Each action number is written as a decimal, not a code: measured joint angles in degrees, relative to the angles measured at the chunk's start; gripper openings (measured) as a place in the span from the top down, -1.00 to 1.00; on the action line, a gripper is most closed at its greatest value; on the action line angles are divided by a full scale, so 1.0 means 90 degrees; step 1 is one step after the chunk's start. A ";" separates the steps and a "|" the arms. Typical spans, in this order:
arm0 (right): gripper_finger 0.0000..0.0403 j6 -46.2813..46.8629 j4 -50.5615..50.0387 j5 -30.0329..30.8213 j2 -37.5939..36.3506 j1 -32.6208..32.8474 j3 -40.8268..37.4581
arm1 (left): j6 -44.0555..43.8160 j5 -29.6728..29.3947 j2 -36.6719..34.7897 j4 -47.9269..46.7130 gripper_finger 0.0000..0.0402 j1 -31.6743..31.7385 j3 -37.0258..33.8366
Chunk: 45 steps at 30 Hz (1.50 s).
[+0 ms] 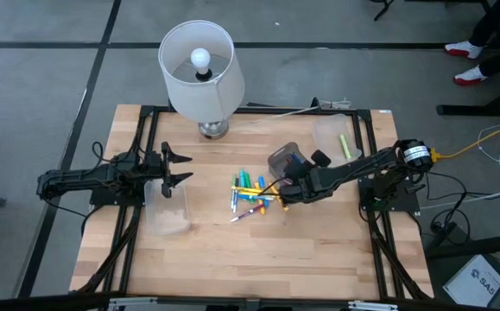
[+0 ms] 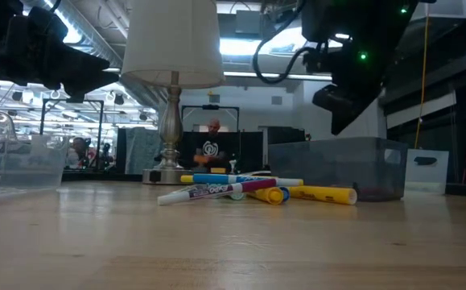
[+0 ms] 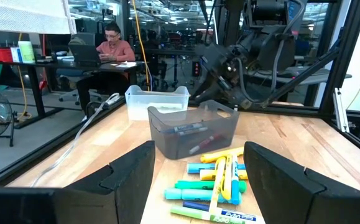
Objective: Pick & Place Markers
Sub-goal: Put the violet marker pen into the black bin
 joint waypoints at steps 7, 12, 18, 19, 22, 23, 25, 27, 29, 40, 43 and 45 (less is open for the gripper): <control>0.60 -0.0442 0.0695 0.0507 0.0000 0.0013 0.0000 | 0.0000 0.0001 -0.0001 -0.0001 -0.20 0.0000 0.0000; 0.60 -0.1505 0.1595 0.0611 0.0001 0.0066 -0.0001 | -0.0002 0.0001 0.0000 -0.0001 -0.20 0.0001 0.0000; 0.60 -0.2733 0.2736 0.0598 0.0002 0.0257 0.0000 | -0.0004 0.0002 0.0000 0.0000 -0.20 -0.0001 0.0000; 0.60 -0.2941 0.2913 0.0596 0.0002 0.0298 -0.0002 | 0.0000 0.0000 0.0000 0.0000 -0.20 0.0001 0.0000; 0.60 -0.3630 0.3507 0.0253 0.0002 0.0412 -0.0002 | -0.0004 0.0000 0.0000 -0.0001 -0.20 -0.0001 0.0000; 0.60 -0.3873 0.3745 -0.0022 0.0002 0.0444 -0.0002 | -0.0001 0.0000 0.0000 0.0000 -0.20 -0.0001 0.0000; 0.60 -0.4343 0.4212 -0.0714 0.0002 0.0486 -0.0002 | -0.0004 0.0000 0.0000 -0.0002 -0.20 -0.0001 0.0000; 0.60 -0.4801 0.4573 -0.1585 0.0002 0.0491 -0.0002 | 0.0001 0.0002 0.0000 0.0000 -0.20 0.0002 0.0000; 0.60 -0.5147 0.4796 -0.2426 0.0002 0.0488 -0.0002 | -0.0004 0.0001 0.0000 -0.0001 -0.20 -0.0001 0.0000; 0.60 -0.5291 0.4918 -0.3510 0.0117 0.0481 -0.0002 | 0.0001 0.0000 -0.0002 0.0000 -0.20 0.0002 0.0000; 0.60 -0.5149 0.4938 -0.3957 0.0143 0.0486 -0.0002 | -0.0001 0.0001 0.0000 0.0000 -0.20 -0.0001 0.0000; 0.60 -0.4995 0.5074 -0.4325 0.0197 0.0486 -0.0002 | -0.0003 0.0002 0.0000 -0.0002 -0.20 0.0002 0.0000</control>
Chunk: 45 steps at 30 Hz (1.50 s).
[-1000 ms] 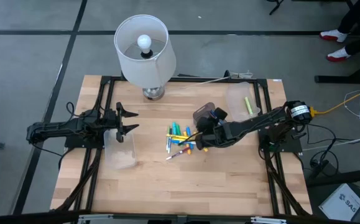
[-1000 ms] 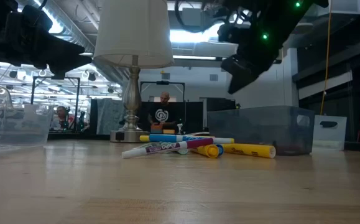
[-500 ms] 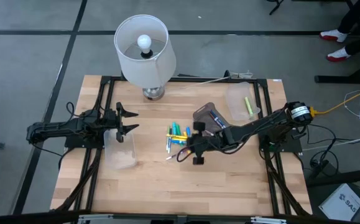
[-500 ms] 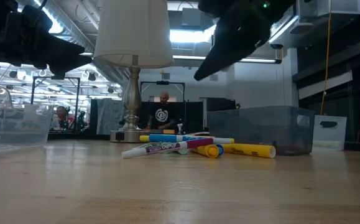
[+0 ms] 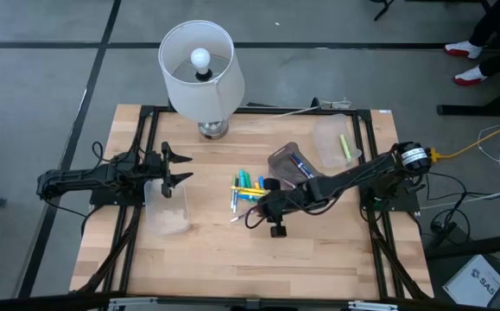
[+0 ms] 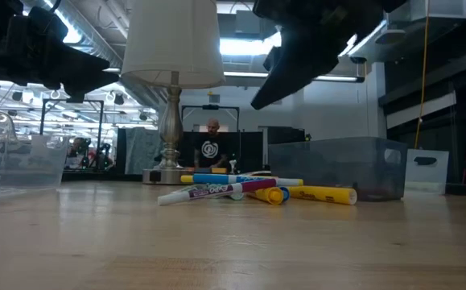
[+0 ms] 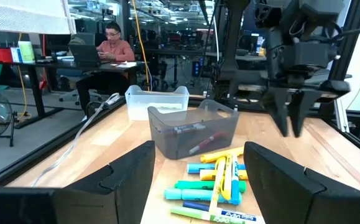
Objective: Pick & Place Markers
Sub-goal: Put the violet marker pen into the black bin
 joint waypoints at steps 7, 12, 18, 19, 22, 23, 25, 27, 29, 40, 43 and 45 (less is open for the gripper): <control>0.60 0.0636 0.0291 -0.0425 0.0330 0.0114 0.0000 | 0.0004 -0.0001 -0.0002 0.0000 -0.20 0.0000 0.0000; 0.60 0.0418 0.0583 -0.0480 0.0446 0.0223 0.0000 | -0.0001 -0.0002 -0.0002 0.0002 -0.20 -0.0002 0.0000; 0.60 -0.0324 0.0628 -0.0459 0.0446 0.0282 0.0000 | 0.0002 0.0001 -0.0002 0.0002 -0.20 -0.0001 0.0000; 0.60 -0.0415 0.0629 -0.0458 0.0446 0.0282 0.0000 | 0.0004 -0.0002 -0.0002 0.0001 -0.20 -0.0001 0.0000; 0.60 -0.0512 0.0574 -0.0280 0.0446 0.0282 0.0000 | 0.0001 0.0000 -0.0002 0.0001 -0.20 -0.0002 0.0000; 0.60 -0.0513 0.0584 -0.0232 0.0446 0.0282 0.0000 | 0.0004 0.0001 -0.0002 0.0000 -0.20 -0.0002 0.0000; 0.60 -0.0492 0.0615 -0.0190 0.0446 0.0281 0.0000 | -0.0001 -0.0002 0.0000 0.0000 -0.20 0.0000 0.0000; 0.60 -0.0302 0.0636 -0.0190 0.0446 0.0279 0.0000 | 0.0004 0.0001 -0.0002 0.0000 -0.20 -0.0002 0.0000; 0.60 -0.0039 0.0645 -0.0192 0.0446 0.0282 0.0000 | -0.0001 0.0001 -0.0002 0.0000 -0.20 -0.0002 0.0000; 0.60 0.0326 0.0650 -0.0246 0.0446 0.0320 0.0000 | 0.0002 0.0000 -0.0002 0.0000 -0.20 -0.0001 0.0000; 0.60 0.0092 0.0710 -0.0245 0.0446 0.0325 0.0000 | 0.0004 0.0001 -0.0002 0.0000 -0.20 0.0000 0.0000; 0.60 -0.0101 0.0699 -0.0180 0.0446 0.0325 0.0000 | 0.0000 0.0001 -0.0002 0.0000 -0.20 -0.0002 0.0000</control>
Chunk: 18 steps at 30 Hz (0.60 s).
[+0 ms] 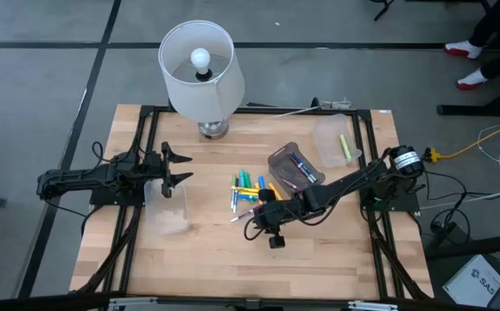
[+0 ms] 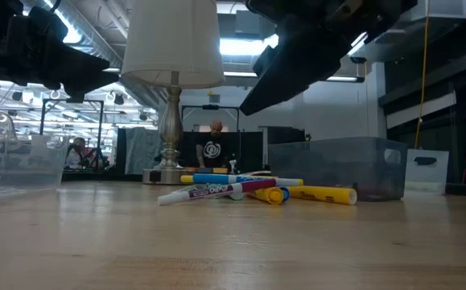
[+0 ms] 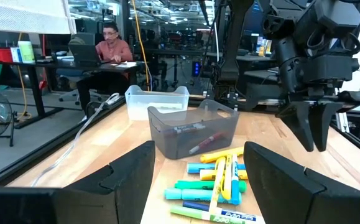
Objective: Pick & Place Markers
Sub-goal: Put the violet marker pen into the black bin
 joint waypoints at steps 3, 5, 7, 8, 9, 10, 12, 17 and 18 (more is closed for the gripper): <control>0.60 -0.0291 -0.0022 0.0490 0.0000 0.0000 0.0000 | 0.0002 0.0000 0.0001 0.0000 -0.20 -0.0001 0.0000; 0.60 -0.0518 -0.0068 0.0903 0.0000 0.0000 0.0000 | -0.0001 0.0000 0.0000 0.0001 -0.20 -0.0001 0.0000; 0.60 -0.0776 -0.0114 0.1170 0.0000 -0.0002 0.0000 | 0.0003 0.0000 0.0002 0.0000 -0.20 0.0001 0.0000; 0.60 -0.0891 -0.0128 0.1253 0.0000 -0.0002 0.0000 | 0.0000 0.0000 0.0000 0.0002 -0.20 0.0002 0.0000; 0.60 -0.0995 -0.0115 0.1277 0.0027 -0.0002 0.0000 | -0.0001 -0.0002 0.0000 0.0001 -0.20 0.0001 0.0000; 0.60 -0.1081 -0.0088 0.1276 0.0054 -0.0002 0.0000 | 0.0004 0.0000 0.0000 0.0001 -0.20 0.0001 0.0000; 0.60 -0.1250 -0.0033 0.1270 0.0174 0.0000 0.0000 | 0.0001 0.0000 0.0000 0.0000 -0.20 0.0001 0.0000; 0.60 -0.1708 0.0039 0.0930 0.0515 -0.0023 0.0000 | -0.0001 0.0000 0.0000 0.0002 -0.20 0.0002 0.0000; 0.60 -0.1790 0.0102 0.0811 0.0571 -0.0043 0.0000 | 0.0001 -0.0002 0.0000 0.0001 -0.20 0.0001 0.0000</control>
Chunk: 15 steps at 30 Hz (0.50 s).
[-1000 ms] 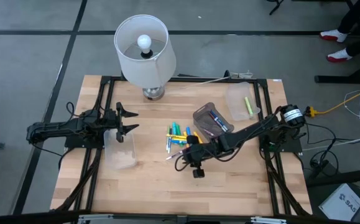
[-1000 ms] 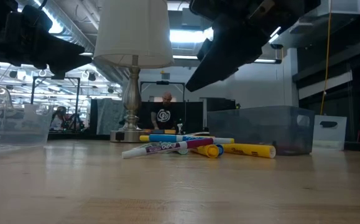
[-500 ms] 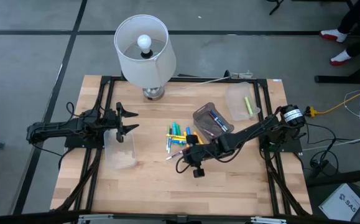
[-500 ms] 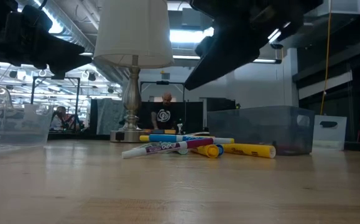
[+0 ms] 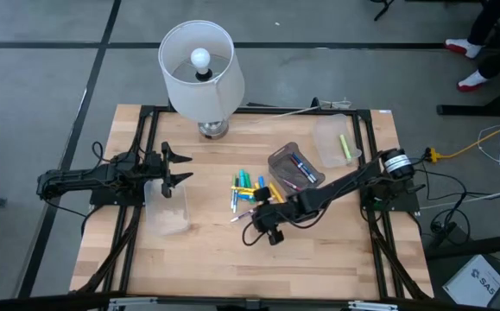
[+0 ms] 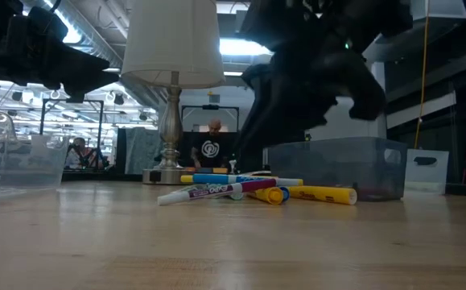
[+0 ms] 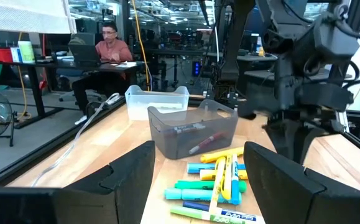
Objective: Pick & Place Markers
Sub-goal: Put the violet marker pen into the black bin
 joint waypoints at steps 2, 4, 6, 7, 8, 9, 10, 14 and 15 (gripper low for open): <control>0.60 -0.0140 0.0033 -0.0134 0.0056 -0.0042 0.0000 | 0.0001 0.0000 0.0000 0.0001 -0.20 -0.0002 0.0000; 0.60 -0.0257 0.0106 -0.0142 0.0085 -0.0079 0.0000 | -0.0001 0.0002 0.0000 0.0002 -0.20 -0.0001 0.0000; 0.56 -0.0344 0.0130 -0.0157 0.0085 -0.0131 0.0000 | 0.0000 0.0000 0.0000 0.0002 -0.20 -0.0002 0.0000; 0.53 -0.0379 0.0174 -0.0158 0.0085 -0.0153 0.0000 | -0.0002 0.0000 0.0000 -0.0001 -0.20 0.0000 0.0000; 0.48 -0.0436 0.0215 -0.0160 0.0085 -0.0174 0.0000 | 0.0000 0.0002 0.0000 0.0002 -0.20 -0.0002 0.0000; 0.44 -0.0489 0.0236 -0.0161 0.0085 -0.0191 0.0000 | 0.0003 0.0002 0.0000 0.0000 -0.20 -0.0002 0.0000; 0.38 -0.0548 0.0257 -0.0160 0.0085 -0.0216 0.0000 | 0.0001 0.0002 0.0000 0.0000 -0.20 -0.0001 0.0000; 0.17 -0.0649 0.0356 -0.0176 0.0218 -0.0322 0.0002 | 0.0000 0.0002 0.0000 0.0000 -0.20 -0.0001 0.0000; 0.13 -0.0673 0.0368 -0.0244 0.0271 -0.0361 0.0002 | -0.0002 0.0000 0.0001 0.0002 -0.20 -0.0001 0.0000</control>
